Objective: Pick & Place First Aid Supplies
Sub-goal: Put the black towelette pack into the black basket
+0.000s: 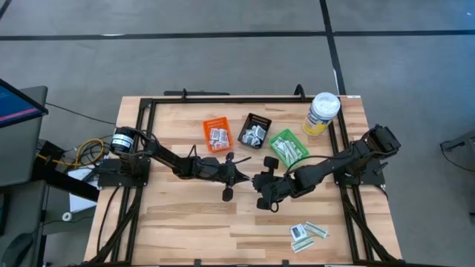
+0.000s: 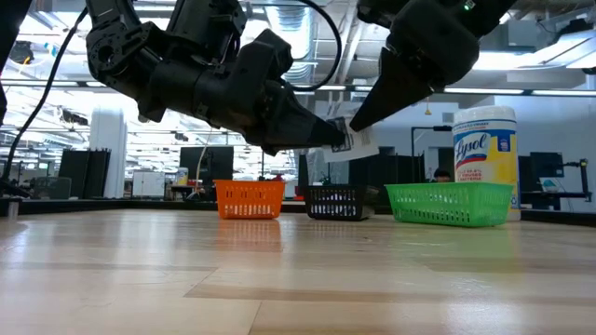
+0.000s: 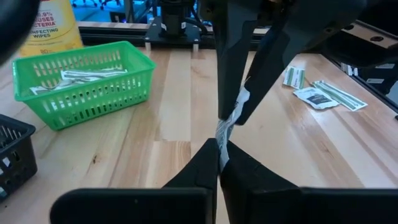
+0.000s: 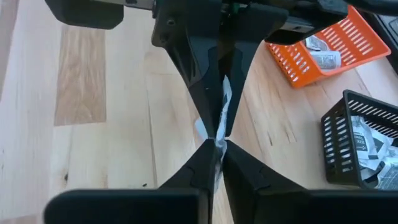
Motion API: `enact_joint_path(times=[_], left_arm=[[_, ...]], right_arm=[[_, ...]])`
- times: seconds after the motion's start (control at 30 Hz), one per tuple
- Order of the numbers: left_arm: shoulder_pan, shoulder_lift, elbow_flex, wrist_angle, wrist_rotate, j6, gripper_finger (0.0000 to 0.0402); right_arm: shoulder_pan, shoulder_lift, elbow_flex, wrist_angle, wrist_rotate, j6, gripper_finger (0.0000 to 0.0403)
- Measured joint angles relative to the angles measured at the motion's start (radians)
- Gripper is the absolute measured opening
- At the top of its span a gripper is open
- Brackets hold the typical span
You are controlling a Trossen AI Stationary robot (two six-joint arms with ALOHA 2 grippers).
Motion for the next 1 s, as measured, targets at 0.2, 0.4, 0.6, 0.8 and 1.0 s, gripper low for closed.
enact_joint_path(times=[0.2, 0.4, 0.6, 0.8, 1.0], left_arm=[[0.000, 0.000, 0.000, -0.002, -0.003, 0.000, 0.0008], [0.000, 0.000, 0.000, 0.001, -0.003, 0.000, 0.0010], [0.001, -0.002, 0.004, 0.009, 0.002, 0.000, 0.0008], [0.000, -0.002, 0.003, 0.003, 0.002, 0.000, 0.0007], [0.000, -0.002, 0.002, -0.001, 0.001, 0.000, 0.0009]], right_arm=[[0.000, -0.001, 0.000, -0.015, 0.001, 0.003, 0.0007], [0.005, -0.018, 0.000, -0.027, 0.001, 0.003, 0.0003], [0.022, -0.035, 0.000, -0.039, 0.021, 0.003, 0.0003], [0.026, -0.034, 0.000, -0.042, 0.023, 0.003, 0.0008], [0.026, -0.034, 0.000, -0.043, 0.023, 0.003, 0.0009]])
